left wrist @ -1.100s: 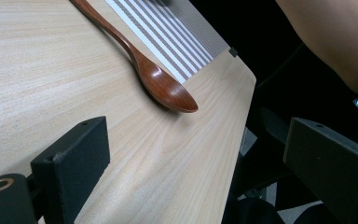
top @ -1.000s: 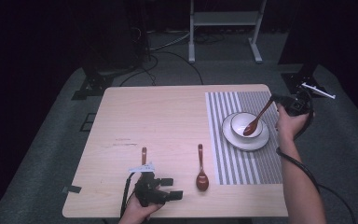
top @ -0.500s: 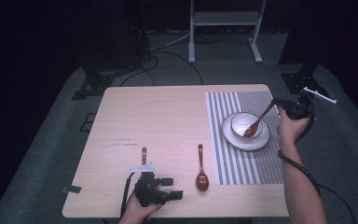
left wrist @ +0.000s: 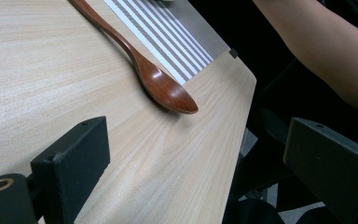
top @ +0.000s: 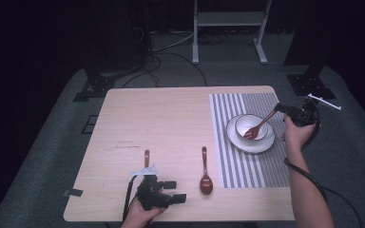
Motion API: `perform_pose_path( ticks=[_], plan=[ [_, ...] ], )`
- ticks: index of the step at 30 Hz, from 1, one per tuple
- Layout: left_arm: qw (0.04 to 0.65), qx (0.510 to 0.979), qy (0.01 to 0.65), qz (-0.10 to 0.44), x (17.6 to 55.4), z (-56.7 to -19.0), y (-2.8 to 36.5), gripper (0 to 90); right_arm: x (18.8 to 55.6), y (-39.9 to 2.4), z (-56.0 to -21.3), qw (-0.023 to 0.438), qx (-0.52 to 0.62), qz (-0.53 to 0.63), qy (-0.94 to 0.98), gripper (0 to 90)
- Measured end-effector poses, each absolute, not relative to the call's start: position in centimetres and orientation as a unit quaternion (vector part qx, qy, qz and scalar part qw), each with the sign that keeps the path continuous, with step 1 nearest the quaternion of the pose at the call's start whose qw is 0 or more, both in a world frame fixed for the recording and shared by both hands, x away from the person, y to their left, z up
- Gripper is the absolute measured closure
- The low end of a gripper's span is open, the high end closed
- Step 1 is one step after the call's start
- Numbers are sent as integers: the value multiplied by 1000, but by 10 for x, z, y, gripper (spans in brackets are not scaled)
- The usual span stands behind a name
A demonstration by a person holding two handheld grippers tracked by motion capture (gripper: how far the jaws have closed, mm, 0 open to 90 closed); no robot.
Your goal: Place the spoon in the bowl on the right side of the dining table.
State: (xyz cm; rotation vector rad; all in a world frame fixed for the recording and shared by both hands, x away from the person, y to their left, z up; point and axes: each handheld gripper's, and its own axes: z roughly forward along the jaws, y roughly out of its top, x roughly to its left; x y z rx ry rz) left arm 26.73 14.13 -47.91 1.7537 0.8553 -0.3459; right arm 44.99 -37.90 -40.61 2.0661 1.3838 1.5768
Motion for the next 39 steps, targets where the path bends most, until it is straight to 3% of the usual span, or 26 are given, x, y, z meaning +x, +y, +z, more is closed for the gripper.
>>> perform_pose_path(
  ticks=[18, 39],
  plan=[
    [550, 739, 361, -147, 268, -479, 141, 59, 438, -381, -411, 70, 679, 546, 487, 598],
    [550, 739, 361, -145, 267, -479, 142, 59, 416, -376, -413, 49, 650, 559, 513, 480]
  ],
)
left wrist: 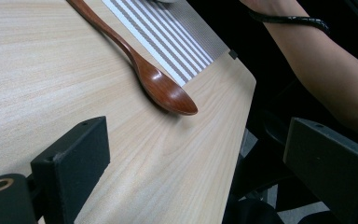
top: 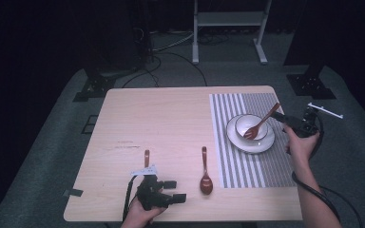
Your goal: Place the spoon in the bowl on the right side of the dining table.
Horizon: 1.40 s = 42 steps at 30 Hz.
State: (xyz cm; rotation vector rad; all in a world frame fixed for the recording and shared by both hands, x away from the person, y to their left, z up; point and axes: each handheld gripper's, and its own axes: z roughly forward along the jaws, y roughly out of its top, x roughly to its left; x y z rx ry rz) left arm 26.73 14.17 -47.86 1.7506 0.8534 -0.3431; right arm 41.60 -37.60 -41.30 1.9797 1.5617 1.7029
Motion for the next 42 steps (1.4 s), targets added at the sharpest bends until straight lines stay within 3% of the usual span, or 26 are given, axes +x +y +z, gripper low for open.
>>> perform_pose_path(
  ticks=[20, 42],
  plan=[
    [549, 741, 360, -142, 267, -478, 143, 59, 383, -362, -417, 47, 639, 528, 557, 365],
    [549, 741, 359, -140, 266, -477, 143, 59, 359, -353, -432, 33, 632, 518, 576, 356]
  ],
)
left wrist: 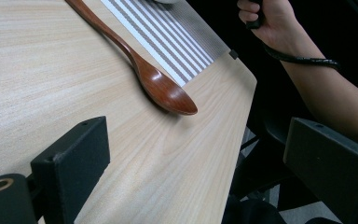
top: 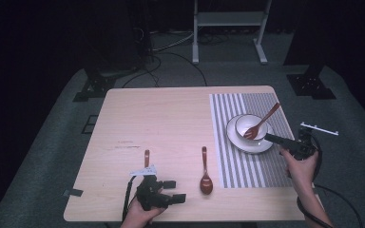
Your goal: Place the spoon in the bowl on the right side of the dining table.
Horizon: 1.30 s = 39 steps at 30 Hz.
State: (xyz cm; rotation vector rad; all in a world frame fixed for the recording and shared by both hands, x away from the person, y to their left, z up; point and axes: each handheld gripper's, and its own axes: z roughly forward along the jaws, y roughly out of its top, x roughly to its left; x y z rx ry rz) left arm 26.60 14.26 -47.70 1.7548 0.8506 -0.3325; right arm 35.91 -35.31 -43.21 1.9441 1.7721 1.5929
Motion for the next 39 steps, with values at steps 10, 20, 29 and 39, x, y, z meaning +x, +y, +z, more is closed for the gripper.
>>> perform_pose_path(
  ticks=[10, 20, 29, 39],
  plan=[
    [549, 742, 359, -139, 266, -477, 142, 59, 348, -351, -437, 32, 626, 513, 586, 354],
    [549, 742, 359, -138, 266, -477, 142, 59, 337, -347, -443, 24, 622, 512, 592, 354],
    [549, 743, 358, -138, 266, -477, 142, 59, 327, -341, -451, 16, 618, 511, 597, 354],
    [548, 743, 358, -137, 266, -477, 143, 59, 316, -333, -457, 3, 612, 516, 600, 353]
  ],
)
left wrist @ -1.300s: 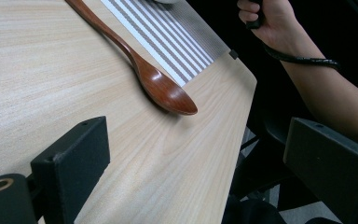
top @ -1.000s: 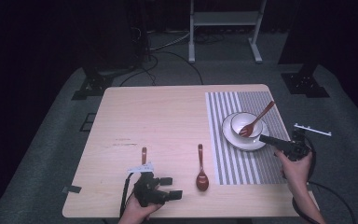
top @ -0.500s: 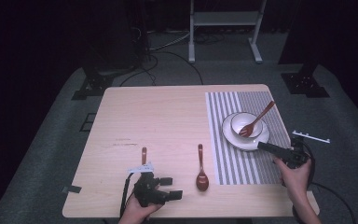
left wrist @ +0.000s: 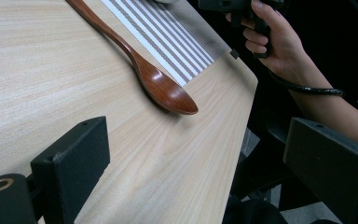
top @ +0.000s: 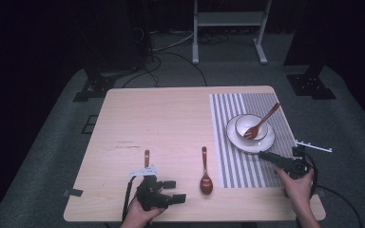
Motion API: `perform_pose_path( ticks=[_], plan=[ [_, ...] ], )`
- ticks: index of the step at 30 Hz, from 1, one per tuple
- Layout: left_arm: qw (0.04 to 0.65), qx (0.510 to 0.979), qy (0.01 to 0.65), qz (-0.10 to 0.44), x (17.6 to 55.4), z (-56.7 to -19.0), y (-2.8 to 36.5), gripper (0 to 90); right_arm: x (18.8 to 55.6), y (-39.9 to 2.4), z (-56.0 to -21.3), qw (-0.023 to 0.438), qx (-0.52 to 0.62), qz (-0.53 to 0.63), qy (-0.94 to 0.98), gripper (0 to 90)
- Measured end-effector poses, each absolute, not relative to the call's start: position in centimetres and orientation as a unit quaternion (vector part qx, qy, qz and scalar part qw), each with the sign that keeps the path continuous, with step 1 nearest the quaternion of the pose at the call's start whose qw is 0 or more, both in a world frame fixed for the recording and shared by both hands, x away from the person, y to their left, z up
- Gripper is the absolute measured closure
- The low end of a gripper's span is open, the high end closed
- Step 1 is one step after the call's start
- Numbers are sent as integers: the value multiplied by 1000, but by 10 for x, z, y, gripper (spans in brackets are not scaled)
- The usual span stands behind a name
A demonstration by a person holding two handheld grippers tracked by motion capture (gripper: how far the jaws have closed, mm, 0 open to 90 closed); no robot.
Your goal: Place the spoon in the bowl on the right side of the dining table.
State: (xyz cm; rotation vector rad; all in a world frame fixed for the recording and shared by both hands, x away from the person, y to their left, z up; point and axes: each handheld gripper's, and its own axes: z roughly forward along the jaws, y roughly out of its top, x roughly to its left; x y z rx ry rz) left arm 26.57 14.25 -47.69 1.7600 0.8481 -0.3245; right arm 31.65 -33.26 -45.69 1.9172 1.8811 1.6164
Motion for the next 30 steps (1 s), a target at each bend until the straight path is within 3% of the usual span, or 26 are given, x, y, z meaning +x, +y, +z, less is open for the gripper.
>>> perform_pose_path(
  ticks=[30],
  plan=[
    [552, 741, 358, -133, 266, -476, 146, 59, 291, -306, -470, -31, 575, 536, 617, 323]
  ],
)
